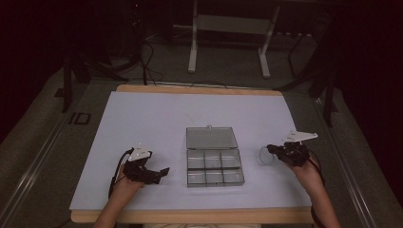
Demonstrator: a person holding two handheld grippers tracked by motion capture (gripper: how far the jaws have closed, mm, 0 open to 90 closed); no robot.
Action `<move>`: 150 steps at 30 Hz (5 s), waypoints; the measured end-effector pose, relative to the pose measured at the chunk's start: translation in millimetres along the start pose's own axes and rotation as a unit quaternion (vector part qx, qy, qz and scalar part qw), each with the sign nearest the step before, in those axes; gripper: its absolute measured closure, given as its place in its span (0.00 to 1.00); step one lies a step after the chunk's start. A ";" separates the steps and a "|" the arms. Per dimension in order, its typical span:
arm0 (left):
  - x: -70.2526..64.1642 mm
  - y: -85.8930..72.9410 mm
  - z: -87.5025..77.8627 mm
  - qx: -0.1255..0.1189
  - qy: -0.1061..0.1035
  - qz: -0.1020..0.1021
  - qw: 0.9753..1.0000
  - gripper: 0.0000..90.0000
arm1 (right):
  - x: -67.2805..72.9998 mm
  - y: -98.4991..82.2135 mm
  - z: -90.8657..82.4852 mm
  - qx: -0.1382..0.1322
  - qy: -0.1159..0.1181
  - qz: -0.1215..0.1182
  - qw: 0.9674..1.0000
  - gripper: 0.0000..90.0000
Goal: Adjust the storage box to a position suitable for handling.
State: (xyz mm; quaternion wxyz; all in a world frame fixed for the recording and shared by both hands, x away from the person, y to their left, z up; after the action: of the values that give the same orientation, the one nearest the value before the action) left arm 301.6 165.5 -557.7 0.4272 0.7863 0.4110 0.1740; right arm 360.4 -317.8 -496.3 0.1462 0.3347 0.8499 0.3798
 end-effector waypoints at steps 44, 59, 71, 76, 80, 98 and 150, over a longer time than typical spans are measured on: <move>1.2 -2.5 -4.3 -0.009 0.001 0.005 1.000 0.03 | 120.9 113.3 98.7 -0.011 0.123 -0.121 0.985 0.99; 2.9 -3.0 -9.2 -0.014 0.003 0.003 1.000 0.03 | 148.6 111.0 131.3 0.020 0.143 -0.147 0.979 0.99; 2.9 -3.5 -10.0 -0.016 0.003 0.001 1.000 0.03 | 162.0 104.3 149.2 0.042 0.158 -0.151 0.975 0.99; 2.7 -3.7 -9.8 -0.014 0.003 0.002 1.000 0.03 | 164.2 100.3 156.0 0.058 0.161 -0.152 0.973 0.99; 2.4 -3.6 -9.5 -0.014 0.003 0.002 1.000 0.03 | 165.7 98.4 159.2 0.067 0.160 -0.152 0.973 0.98; 1.2 -4.3 -8.2 -0.012 -0.001 0.002 1.000 0.03 | 159.4 88.5 170.2 0.107 0.142 -0.146 0.973 0.98; -12.1 13.3 -8.4 -0.037 -0.023 0.005 0.999 0.03 | 99.9 77.3 86.6 -0.018 0.164 -0.108 0.980 0.21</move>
State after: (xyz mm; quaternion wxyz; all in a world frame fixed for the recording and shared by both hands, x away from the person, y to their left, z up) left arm 295.7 156.3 -541.2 0.4645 0.7760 0.3901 0.1730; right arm 366.0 -164.7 -496.2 0.0510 0.1712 0.8864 0.4270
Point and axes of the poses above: each handheld gripper's, and its own axes: z roughly forward along the jaws, y roughly out of its top, x roughly to its left, the point moved 2 cm from there along z, roughly forward along the jaws, and after that the axes turned 5 degrees about y, right-handed, at the moved point
